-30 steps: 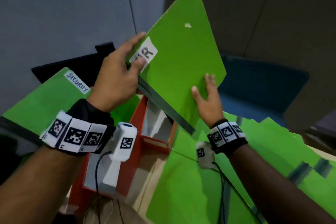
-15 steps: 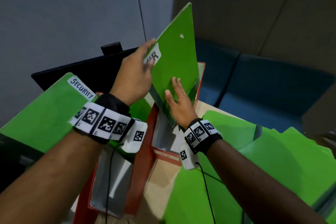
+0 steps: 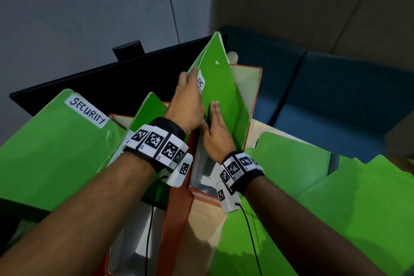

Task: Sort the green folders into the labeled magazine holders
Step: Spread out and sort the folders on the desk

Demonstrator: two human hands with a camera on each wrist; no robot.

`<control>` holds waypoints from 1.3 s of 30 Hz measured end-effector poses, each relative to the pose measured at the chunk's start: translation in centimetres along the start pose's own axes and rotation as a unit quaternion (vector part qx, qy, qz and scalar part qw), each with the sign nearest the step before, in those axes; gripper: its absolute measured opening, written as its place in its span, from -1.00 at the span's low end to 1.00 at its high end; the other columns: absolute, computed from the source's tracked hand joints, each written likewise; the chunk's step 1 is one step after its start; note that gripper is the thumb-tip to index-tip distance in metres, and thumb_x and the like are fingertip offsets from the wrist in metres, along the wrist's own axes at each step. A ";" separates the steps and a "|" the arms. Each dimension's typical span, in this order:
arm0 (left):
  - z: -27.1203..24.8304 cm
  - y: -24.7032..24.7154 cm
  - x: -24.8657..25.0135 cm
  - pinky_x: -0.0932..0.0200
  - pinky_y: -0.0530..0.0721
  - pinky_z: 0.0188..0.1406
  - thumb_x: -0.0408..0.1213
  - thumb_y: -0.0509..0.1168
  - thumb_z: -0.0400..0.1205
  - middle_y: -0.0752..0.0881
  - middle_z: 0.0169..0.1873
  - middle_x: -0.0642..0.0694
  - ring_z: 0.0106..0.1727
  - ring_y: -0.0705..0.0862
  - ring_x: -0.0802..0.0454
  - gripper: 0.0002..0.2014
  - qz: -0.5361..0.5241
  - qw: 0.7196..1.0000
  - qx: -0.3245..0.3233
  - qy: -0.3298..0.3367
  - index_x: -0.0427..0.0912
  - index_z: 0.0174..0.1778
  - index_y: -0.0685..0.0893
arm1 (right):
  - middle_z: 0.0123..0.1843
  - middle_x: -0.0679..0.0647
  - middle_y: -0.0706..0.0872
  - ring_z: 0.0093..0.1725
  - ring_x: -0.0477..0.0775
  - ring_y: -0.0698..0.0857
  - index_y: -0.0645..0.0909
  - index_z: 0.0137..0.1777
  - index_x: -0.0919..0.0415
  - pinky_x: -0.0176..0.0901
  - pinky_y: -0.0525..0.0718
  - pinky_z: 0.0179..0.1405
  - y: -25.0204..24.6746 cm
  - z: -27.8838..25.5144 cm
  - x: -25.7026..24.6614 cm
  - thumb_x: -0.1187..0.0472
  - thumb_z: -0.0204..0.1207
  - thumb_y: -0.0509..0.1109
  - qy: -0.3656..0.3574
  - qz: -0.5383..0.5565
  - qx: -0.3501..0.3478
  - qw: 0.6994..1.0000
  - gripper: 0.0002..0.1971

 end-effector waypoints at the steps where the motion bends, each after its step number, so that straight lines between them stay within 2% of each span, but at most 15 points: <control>1: 0.0 0.2 -0.1 0.38 0.27 0.33 -0.55 0.24 0.63 0.30 0.46 -0.19 0.46 0.41 -0.10 -0.32 0.019 1.000 -0.021 0.000 -0.28 0.66 0.12 | 0.73 0.08 -0.16 0.70 -0.01 -0.15 -0.14 0.69 0.23 -0.18 -0.12 0.65 0.1 0.1 0.4 -0.04 0.74 0.04 0.008 0.008 0.004 1.000 -0.33; 4: -0.2 0.8 -0.1 0.27 0.24 0.46 -0.53 0.30 0.62 0.31 0.47 -0.22 0.51 0.35 -0.14 -0.32 0.075 0.995 -0.067 0.008 -0.29 0.65 0.18 | 0.73 0.10 -0.11 0.70 0.05 -0.12 -0.09 0.69 0.24 -0.15 -0.09 0.65 0.4 0.6 1.6 0.02 0.75 0.04 0.034 0.030 0.014 0.999 -0.38; 7: -0.4 1.2 -0.2 0.21 0.30 0.47 -0.52 0.34 0.60 0.38 0.42 -0.23 0.45 0.41 -0.12 -0.39 0.107 0.991 -0.074 0.001 -0.29 0.59 0.33 | 0.73 0.11 -0.08 0.70 0.09 -0.08 -0.07 0.69 0.24 -0.11 -0.06 0.65 0.5 0.8 2.5 0.07 0.75 0.10 0.048 0.028 0.010 0.998 -0.37; 10: -0.9 1.8 -0.6 0.18 0.49 0.30 -0.49 0.38 0.58 0.45 0.31 -0.25 0.21 0.56 -0.13 -0.56 0.133 0.986 -0.097 -0.010 -0.35 0.40 0.54 | 0.73 0.11 -0.09 0.70 0.12 -0.06 -0.09 0.70 0.20 -0.04 -0.03 0.66 0.6 0.7 3.1 0.25 0.71 0.18 0.050 0.022 -0.015 0.998 -0.34; 13: -1.7 2.5 -0.7 0.12 0.56 0.23 -0.37 0.41 0.58 0.43 0.28 -0.27 0.02 0.57 -0.06 -0.65 0.157 0.979 -0.121 -0.033 -0.39 0.26 0.58 | 0.74 0.09 -0.09 0.70 0.12 -0.04 -0.11 0.70 0.13 0.01 0.03 0.66 0.6 0.3 3.3 0.41 0.65 0.20 0.043 0.001 -0.049 0.998 -0.27; 16: -1.8 2.7 -0.8 0.09 0.57 0.25 -0.31 0.36 0.62 0.36 0.29 -0.28 0.15 0.56 -0.13 -0.64 0.182 0.975 -0.119 -0.054 -0.43 0.27 0.55 | 0.73 0.10 -0.11 0.69 0.09 -0.04 -0.10 0.71 0.15 -0.06 0.01 0.65 0.3 0.3 2.8 0.47 0.60 0.21 0.055 -0.010 -0.062 0.997 -0.22; 18: -2.1 2.7 -0.4 0.02 0.58 0.30 -0.29 0.30 0.64 0.29 0.30 -0.27 0.22 0.54 -0.21 -0.65 0.187 0.975 -0.109 -0.057 -0.46 0.25 0.53 | 0.73 0.18 -0.07 0.70 0.11 -0.02 -0.08 0.70 0.24 -0.17 -0.02 0.61 -0.1 -0.2 2.1 0.40 0.62 0.24 0.044 -0.026 -0.068 0.996 -0.26; 20: -2.5 2.8 0.4 -0.09 0.56 0.37 -0.33 0.25 0.64 0.23 0.37 -0.27 0.30 0.50 -0.29 -0.63 0.180 0.977 -0.102 -0.042 -0.48 0.29 0.49 | 0.67 0.30 0.19 0.63 0.21 0.23 0.07 0.65 0.35 -0.20 0.20 0.51 -1.0 -1.2 1.0 0.37 0.60 0.28 0.008 -0.020 -0.058 0.998 -0.33; 21: -2.8 3.0 0.9 -0.11 0.54 0.40 -0.35 0.24 0.63 0.22 0.41 -0.28 0.34 0.48 -0.31 -0.61 0.168 0.980 -0.101 -0.030 -0.49 0.33 0.46 | 0.56 0.35 0.38 0.51 0.27 0.42 0.21 0.58 0.37 -0.20 0.36 0.36 -1.8 -1.9 0.5 0.38 0.58 0.29 -0.014 -0.013 -0.046 0.999 -0.41; 23: -3.3 4.0 1.8 -0.13 0.50 0.42 -0.36 0.21 0.64 0.26 0.46 -0.29 0.38 0.46 -0.28 -0.64 0.134 0.986 -0.094 0.009 -0.47 0.32 0.49 | 0.30 0.35 0.64 0.24 0.31 0.62 0.44 0.42 0.36 -0.16 0.49 0.07 -3.9 -3.8 -0.2 0.39 0.55 0.31 -0.045 -0.021 -0.022 0.999 -0.58; 25: -4.4 5.6 3.1 -0.07 0.43 0.46 -0.34 0.18 0.65 0.38 0.47 -0.29 0.45 0.41 -0.18 -0.70 0.113 0.988 -0.093 0.050 -0.44 0.22 0.60 | 0.13 0.30 0.74 0.08 0.23 0.70 0.57 0.27 0.34 -0.08 0.58 -0.02 -6.2 -6.3 0.6 0.38 0.55 0.33 -0.064 -0.023 0.005 0.998 -0.70; 27: -6.0 7.8 4.8 0.08 0.36 0.49 -0.42 0.18 0.64 0.39 0.46 -0.28 0.45 0.42 -0.15 -0.67 0.061 0.991 -0.085 0.080 -0.40 0.30 0.60 | 0.07 0.21 0.79 0.04 0.15 0.75 0.65 0.20 0.28 -0.02 0.66 0.04 -8.5 -9.3 3.1 0.39 0.54 0.34 -0.072 -0.020 0.041 0.996 -0.75; 31: -10.9 13.3 7.4 0.35 0.18 0.49 -0.54 0.20 0.63 0.35 0.47 -0.15 0.44 0.46 -0.05 -0.58 -0.025 0.988 -0.132 0.075 -0.30 0.44 0.53 | 0.22 0.11 0.76 0.23 0.11 0.71 0.68 0.27 0.22 -0.29 0.49 0.23 -13.7 -16.8 10.7 0.33 0.60 0.33 0.061 -0.106 0.066 0.990 -0.72; 36: -17.1 23.0 8.3 0.46 0.14 0.39 -0.45 0.26 0.65 0.43 0.41 -0.14 0.44 0.48 -0.05 -0.61 -0.008 0.948 -0.307 0.078 -0.16 0.40 0.60 | 0.39 0.16 0.64 0.37 0.19 0.58 0.62 0.36 0.15 -0.15 0.44 0.35 -19.8 -27.6 19.6 0.36 0.54 0.30 0.278 -0.195 0.065 0.938 -0.61; 39: -21.0 27.1 9.5 0.29 0.22 0.51 -0.44 0.33 0.62 0.36 0.49 -0.11 0.51 0.39 -0.04 -0.52 0.043 0.911 -0.391 0.129 -0.08 0.48 0.54 | 0.49 0.26 0.50 0.47 0.26 0.46 0.57 0.39 0.23 -0.02 0.37 0.46 -22.8 -33.6 22.9 0.29 0.53 0.33 0.375 -0.244 0.108 0.888 -0.60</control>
Point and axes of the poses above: each hand's wrist, its own z-axis towards the middle knuckle, its own y-axis out of the palm, x = y × z, the point moved 3 cm from there along z, towards the middle knuckle
